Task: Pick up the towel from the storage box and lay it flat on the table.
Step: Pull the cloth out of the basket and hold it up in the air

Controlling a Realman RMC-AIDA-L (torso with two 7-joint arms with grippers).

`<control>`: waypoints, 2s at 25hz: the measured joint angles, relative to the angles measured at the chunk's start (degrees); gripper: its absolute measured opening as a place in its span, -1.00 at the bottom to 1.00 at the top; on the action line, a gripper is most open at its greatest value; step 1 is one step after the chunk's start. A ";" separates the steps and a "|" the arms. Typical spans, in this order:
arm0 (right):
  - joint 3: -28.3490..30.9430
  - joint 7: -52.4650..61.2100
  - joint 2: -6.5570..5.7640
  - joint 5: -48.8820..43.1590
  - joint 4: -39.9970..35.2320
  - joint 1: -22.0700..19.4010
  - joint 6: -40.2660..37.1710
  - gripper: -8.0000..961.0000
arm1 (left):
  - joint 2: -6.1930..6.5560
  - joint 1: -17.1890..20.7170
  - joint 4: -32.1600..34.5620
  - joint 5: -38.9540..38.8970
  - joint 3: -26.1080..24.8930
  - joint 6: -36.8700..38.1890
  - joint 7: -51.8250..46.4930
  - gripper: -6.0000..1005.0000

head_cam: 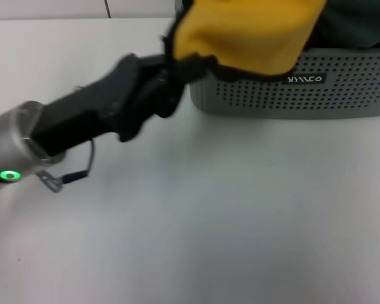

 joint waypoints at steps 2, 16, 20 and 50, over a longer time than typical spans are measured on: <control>-0.49 0.73 0.37 -0.14 0.04 -1.04 0.61 -0.84 | 0.21 0.81 0.85 -0.15 -1.38 1.89 0.10 -0.94; -6.75 -1.36 2.70 -1.96 7.55 -6.14 -1.22 -0.83 | 0.46 4.95 7.37 -6.98 -2.53 3.35 1.62 -0.94; -9.19 -3.06 2.84 -1.97 11.44 -7.58 -3.17 -0.83 | 0.61 5.44 7.40 -10.14 -2.60 3.35 2.49 -0.94; -30.78 -19.10 2.78 -2.24 22.99 -10.05 5.73 -0.72 | 0.05 7.52 12.24 -14.18 3.77 3.74 14.42 -0.94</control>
